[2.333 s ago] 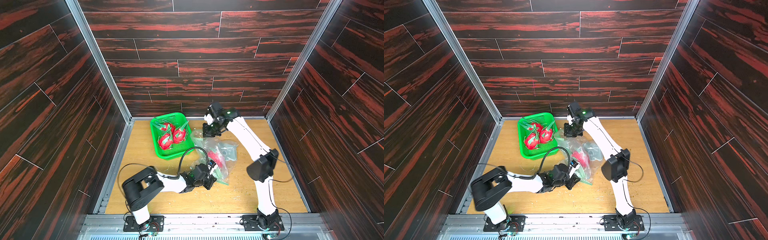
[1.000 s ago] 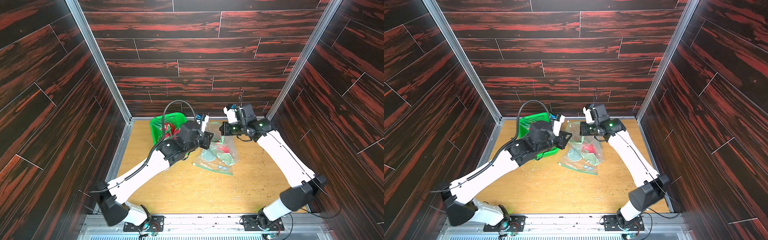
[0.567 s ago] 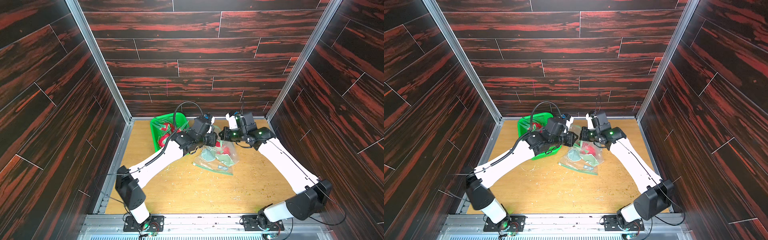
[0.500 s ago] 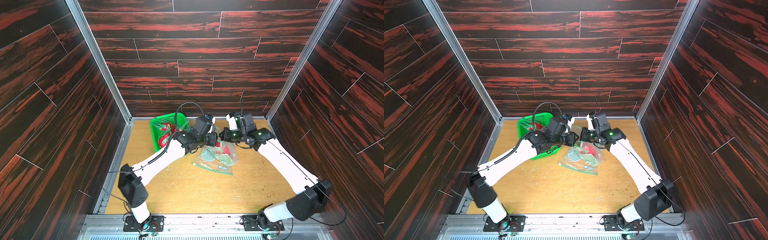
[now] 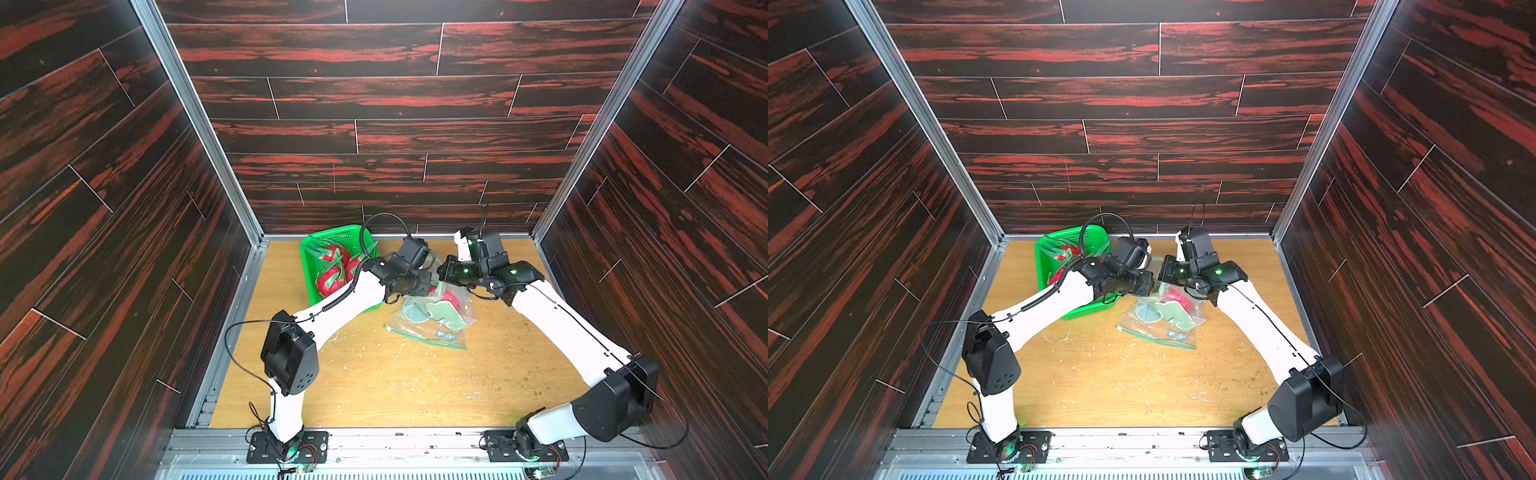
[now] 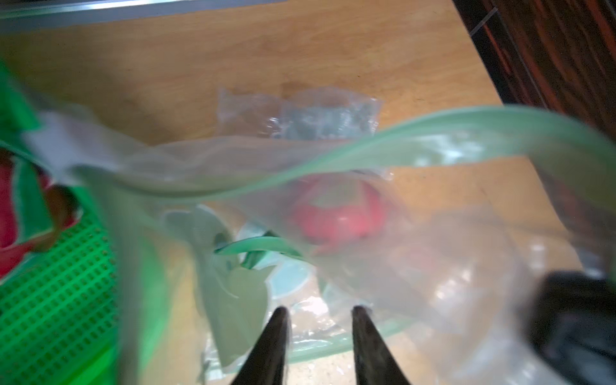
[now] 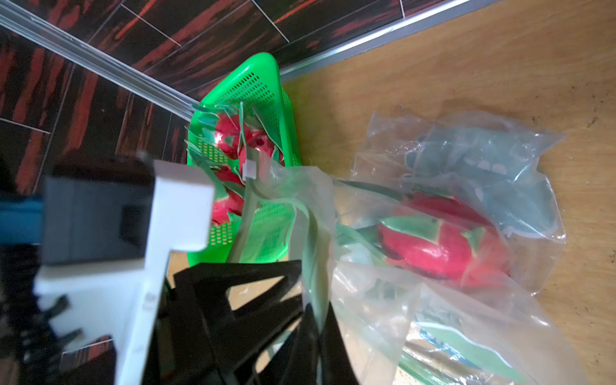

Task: Open the zip-top bag and take out the dragon fruit
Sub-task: Pick up the dragon fruit from the zipper food storage bag.

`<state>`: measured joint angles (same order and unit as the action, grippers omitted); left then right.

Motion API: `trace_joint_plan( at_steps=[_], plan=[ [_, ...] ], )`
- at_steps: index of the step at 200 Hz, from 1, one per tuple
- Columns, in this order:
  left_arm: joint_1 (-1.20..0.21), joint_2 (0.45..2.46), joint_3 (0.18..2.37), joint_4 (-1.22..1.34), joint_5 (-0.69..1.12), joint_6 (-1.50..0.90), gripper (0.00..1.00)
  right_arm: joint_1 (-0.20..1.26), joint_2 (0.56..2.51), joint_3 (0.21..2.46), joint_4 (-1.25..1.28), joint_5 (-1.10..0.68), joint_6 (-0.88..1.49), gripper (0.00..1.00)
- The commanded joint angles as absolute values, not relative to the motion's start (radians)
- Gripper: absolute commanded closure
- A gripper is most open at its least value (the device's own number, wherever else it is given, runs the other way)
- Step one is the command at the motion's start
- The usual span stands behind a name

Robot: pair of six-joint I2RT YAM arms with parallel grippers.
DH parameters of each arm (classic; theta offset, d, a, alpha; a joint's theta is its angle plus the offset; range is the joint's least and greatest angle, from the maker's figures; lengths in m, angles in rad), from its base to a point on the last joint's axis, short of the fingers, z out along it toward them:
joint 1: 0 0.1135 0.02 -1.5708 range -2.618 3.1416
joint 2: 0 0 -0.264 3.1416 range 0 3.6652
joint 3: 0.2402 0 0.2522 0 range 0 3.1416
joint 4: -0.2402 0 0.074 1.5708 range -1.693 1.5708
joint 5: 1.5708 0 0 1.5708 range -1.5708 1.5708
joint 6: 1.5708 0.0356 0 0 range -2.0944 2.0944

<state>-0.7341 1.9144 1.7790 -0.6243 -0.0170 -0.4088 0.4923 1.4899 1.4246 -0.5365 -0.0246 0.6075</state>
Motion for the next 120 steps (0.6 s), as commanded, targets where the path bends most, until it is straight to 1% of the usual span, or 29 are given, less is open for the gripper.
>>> trace_joint_plan(
  at_steps=[1,32,44,57,73,94,120],
  plan=[
    [-0.722,1.929,1.811,-0.678,-0.077,-0.379,0.61,0.488,1.530,1.433,-0.490,-0.013,0.617,1.00],
    [-0.699,1.965,1.825,-0.676,-0.042,-0.379,0.61,0.479,1.596,1.468,-0.469,-0.044,0.624,1.00],
    [-0.688,1.979,1.828,-0.665,-0.024,-0.381,0.61,0.474,1.615,1.483,-0.464,-0.059,0.627,0.97],
    [-0.678,1.993,1.836,-0.662,-0.009,-0.387,0.61,0.466,1.627,1.489,-0.454,-0.072,0.631,0.95],
    [-0.660,2.009,1.840,-0.652,0.022,-0.403,0.61,0.454,1.636,1.495,-0.445,-0.098,0.638,0.90],
    [-0.634,2.021,1.839,-0.633,0.089,-0.426,0.61,0.447,1.637,1.496,-0.440,-0.102,0.636,0.89],
    [-0.614,2.026,1.831,-0.615,0.150,-0.476,0.65,0.437,1.632,1.490,-0.435,-0.115,0.640,0.90]
  ],
)
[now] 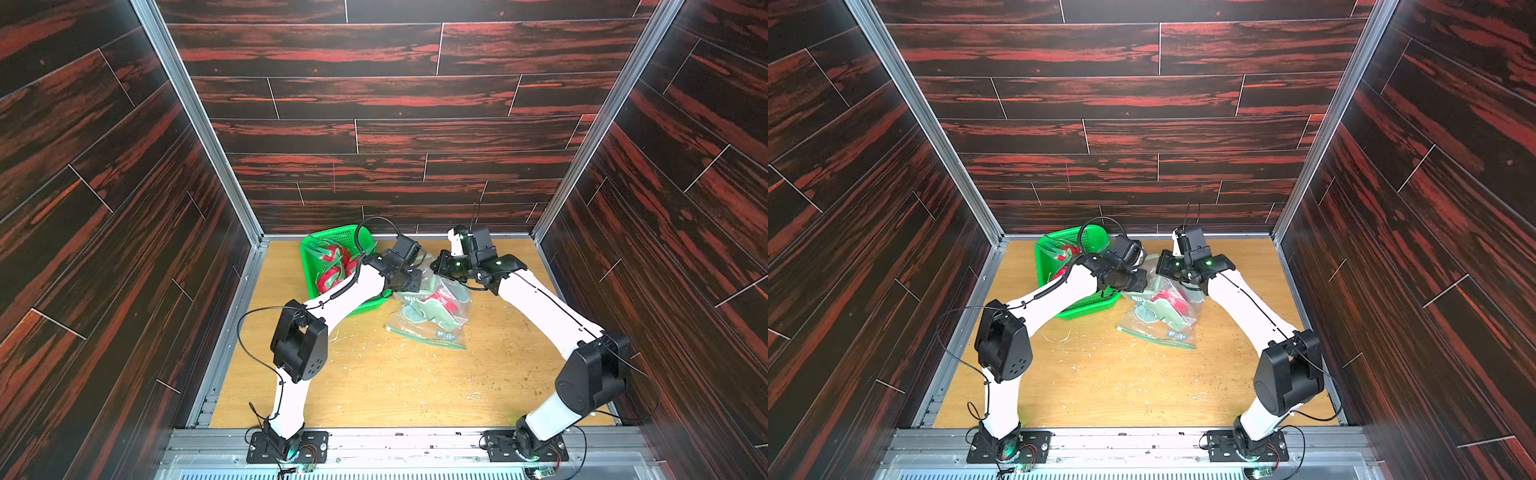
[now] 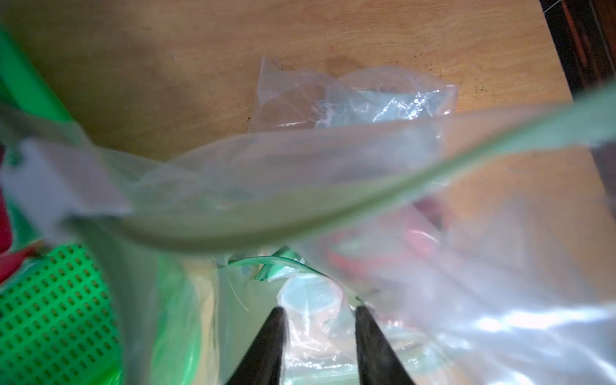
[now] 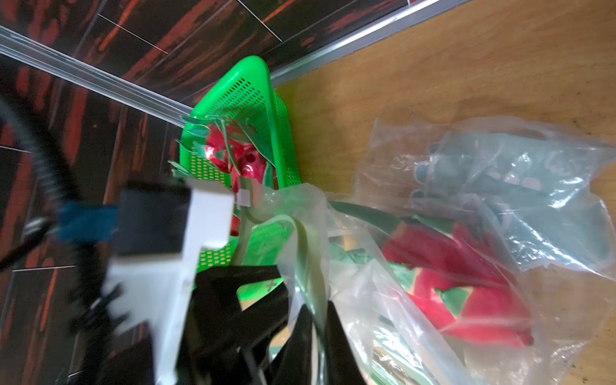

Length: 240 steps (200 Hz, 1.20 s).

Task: Open the zip-top bag and take out the dragon fruit
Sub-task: Pick up the dragon fruit from the zipper food storage bag.

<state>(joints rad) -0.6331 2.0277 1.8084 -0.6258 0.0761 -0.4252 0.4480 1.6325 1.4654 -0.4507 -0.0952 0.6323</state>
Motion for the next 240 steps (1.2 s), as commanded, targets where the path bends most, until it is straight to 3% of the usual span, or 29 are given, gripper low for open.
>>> trace_joint_plan(
  at_steps=[1,35,67,115,191,240],
  plan=[
    [-0.614,2.027,1.829,-0.613,0.149,-0.477,0.65,0.437,1.632,1.490,-0.435,-0.117,0.640,0.90],
    [-0.608,2.047,1.822,-0.584,0.143,-0.521,0.68,0.434,1.635,1.494,-0.419,-0.138,0.648,1.00],
    [-0.603,2.050,1.842,-0.609,0.049,-0.546,0.72,0.434,1.628,1.505,-0.417,-0.150,0.656,1.00],
    [-0.601,2.113,1.902,-0.604,0.113,-0.616,0.73,0.434,1.621,1.515,-0.411,-0.161,0.661,1.00],
    [-0.594,2.155,1.949,-0.545,0.294,-0.604,0.71,0.362,1.467,1.477,-0.519,-0.141,0.599,0.69],
    [-0.568,2.174,1.944,-0.457,0.526,-0.600,0.69,0.250,1.386,1.299,-0.476,-0.222,0.595,0.65]
  ],
)
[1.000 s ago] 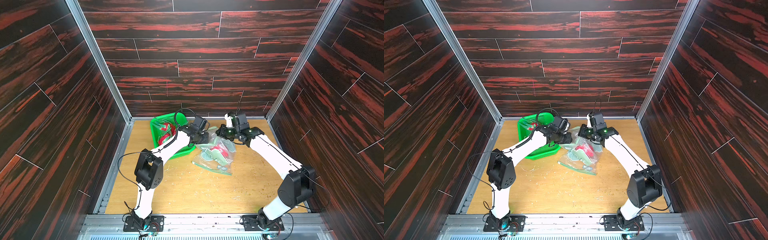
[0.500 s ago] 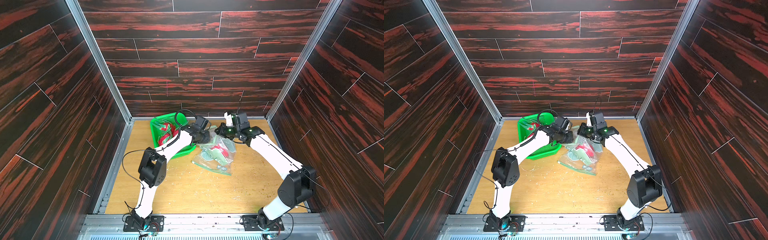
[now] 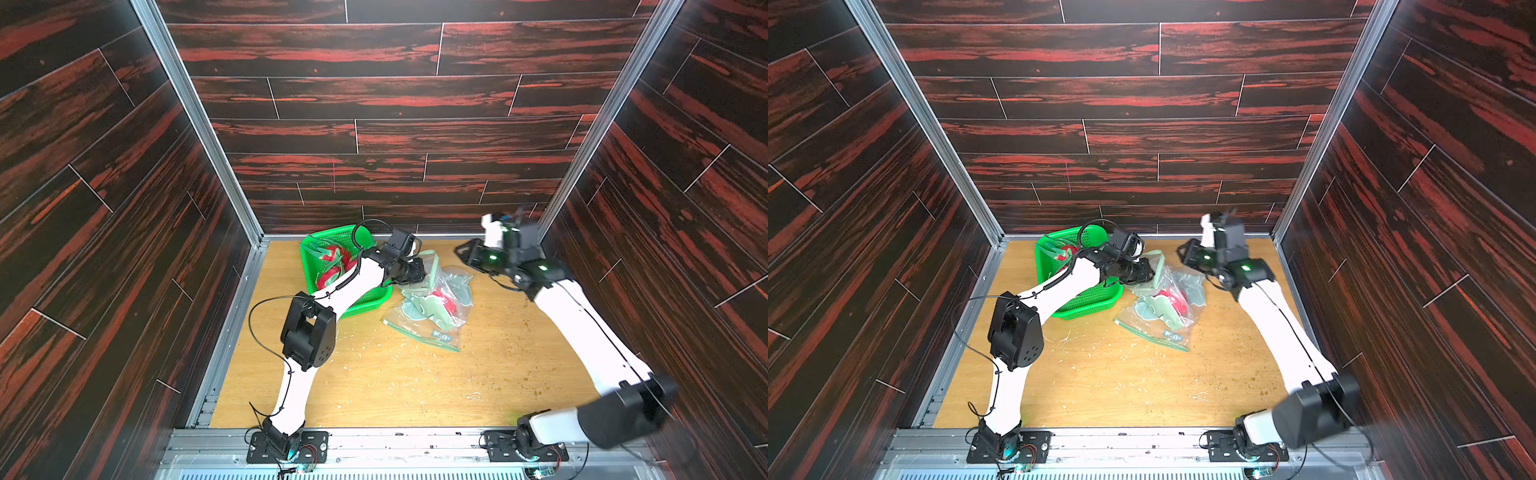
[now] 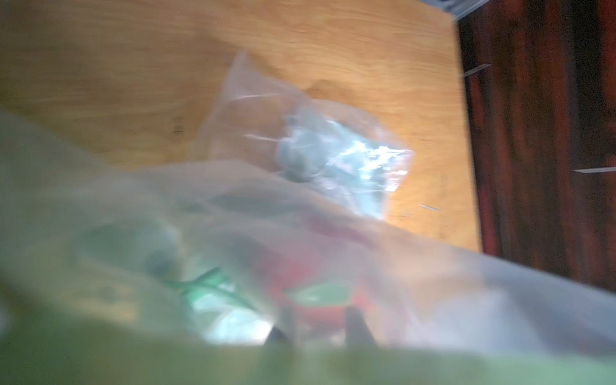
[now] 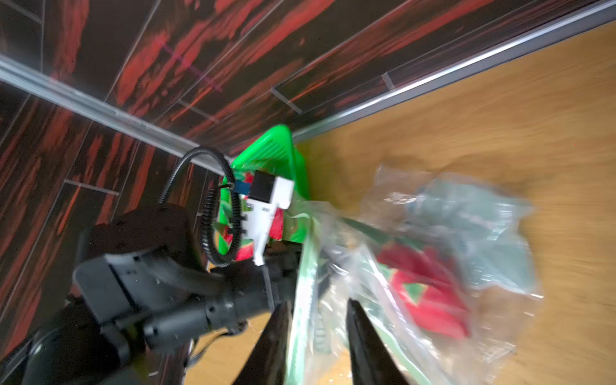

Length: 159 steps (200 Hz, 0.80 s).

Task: Open the zip-top bag and take out the dragon fruit
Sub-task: Pick up the dragon fruit from the zipper food storage bag.

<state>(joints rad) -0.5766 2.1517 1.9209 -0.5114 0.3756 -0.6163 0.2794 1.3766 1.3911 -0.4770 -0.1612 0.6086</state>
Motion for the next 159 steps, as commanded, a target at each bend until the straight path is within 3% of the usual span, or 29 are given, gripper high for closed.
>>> trace_joint_plan(
  at_steps=[1,44,98,147,159],
  plan=[
    [-0.568,2.174,1.943,-0.454,0.530,-0.600,0.69,0.249,1.385,1.295,-0.473,-0.225,0.596,0.65],
    [-0.568,2.205,1.961,-0.423,0.629,-0.623,0.64,0.206,1.374,1.113,-0.328,-0.375,0.602,0.50],
    [-0.590,2.206,1.945,-0.401,0.698,-0.624,0.64,0.204,1.355,0.917,-0.125,-0.415,0.558,0.34],
    [-0.607,2.195,1.928,-0.400,0.750,-0.610,0.65,0.204,1.424,0.896,-0.061,-0.381,0.536,0.32],
    [-0.607,2.188,1.933,-0.425,0.747,-0.589,0.65,0.203,1.430,0.892,-0.053,-0.374,0.525,0.35]
  ],
)
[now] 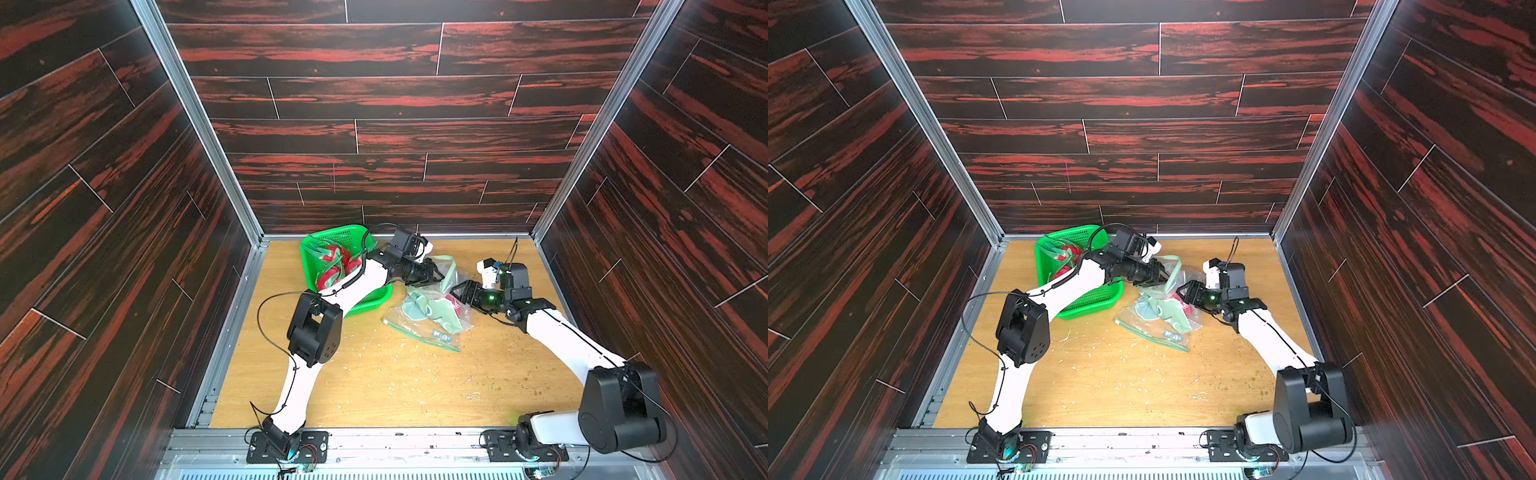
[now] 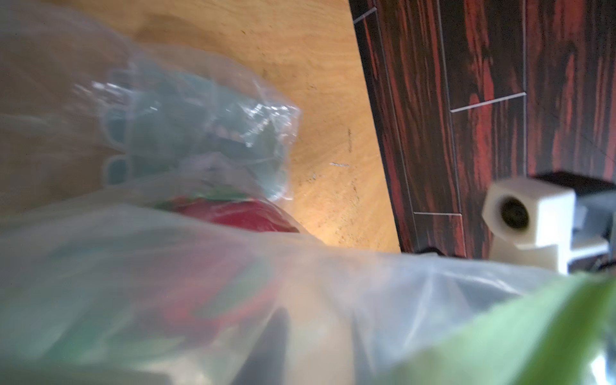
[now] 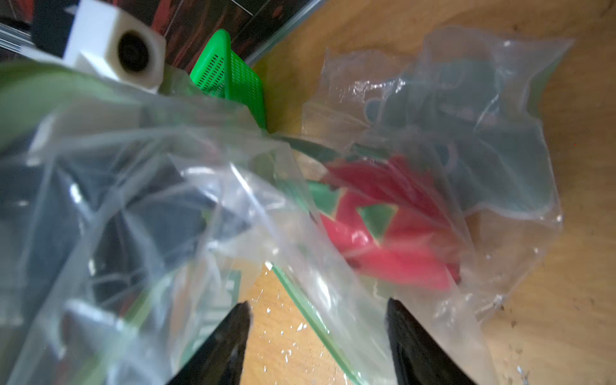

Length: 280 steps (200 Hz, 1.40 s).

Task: Open the zip-top bag and take out the dragon fruit
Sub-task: Pick up the dragon fruit from the zipper food storage bag.

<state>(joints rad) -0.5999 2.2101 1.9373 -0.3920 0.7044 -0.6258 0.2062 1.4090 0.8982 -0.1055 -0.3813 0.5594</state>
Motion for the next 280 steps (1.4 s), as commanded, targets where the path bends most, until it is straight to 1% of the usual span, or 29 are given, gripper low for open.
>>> trace_joint_plan(
  at_steps=[1,22,31,43,46,78,105,123,160,212,247,280],
  plan=[
    [-0.607,2.188,1.934,-0.426,0.746,-0.588,0.65,0.204,1.431,0.892,-0.053,-0.372,0.524,0.35],
    [-0.607,2.189,1.970,-0.513,0.714,-0.538,0.65,0.204,1.444,0.892,-0.054,-0.358,0.501,0.49],
    [-0.604,2.193,1.979,-0.524,0.716,-0.535,0.65,0.204,1.452,0.892,-0.056,-0.356,0.494,0.59],
    [-0.604,2.194,1.991,-0.539,0.714,-0.529,0.65,0.204,1.462,0.893,-0.060,-0.356,0.488,0.69],
    [-0.604,2.193,1.992,-0.544,0.709,-0.527,0.65,0.204,1.463,0.894,-0.062,-0.325,0.487,0.71],
    [-0.595,2.185,2.014,-0.619,0.645,-0.506,0.64,0.203,1.446,0.891,-0.081,-0.297,0.463,1.00],
    [-0.576,2.169,1.994,-0.599,0.613,-0.531,0.61,0.203,1.417,0.891,-0.103,-0.279,0.437,1.00],
    [-0.573,2.166,2.003,-0.623,0.508,-0.542,0.61,0.204,1.388,0.878,-0.103,-0.279,0.430,1.00],
    [-0.575,2.196,2.045,-0.656,0.452,-0.574,0.61,0.204,1.343,0.834,-0.073,-0.300,0.425,1.00],
    [-0.583,2.253,2.117,-0.680,0.432,-0.619,0.66,0.204,1.355,0.818,-0.050,-0.328,0.431,1.00],
    [-0.588,2.291,2.174,-0.736,0.395,-0.617,0.66,0.205,1.356,0.815,-0.039,-0.338,0.429,1.00],
    [-0.588,2.319,2.194,-0.756,0.409,-0.620,0.66,0.205,1.355,0.807,-0.035,-0.341,0.428,1.00]
  ],
)
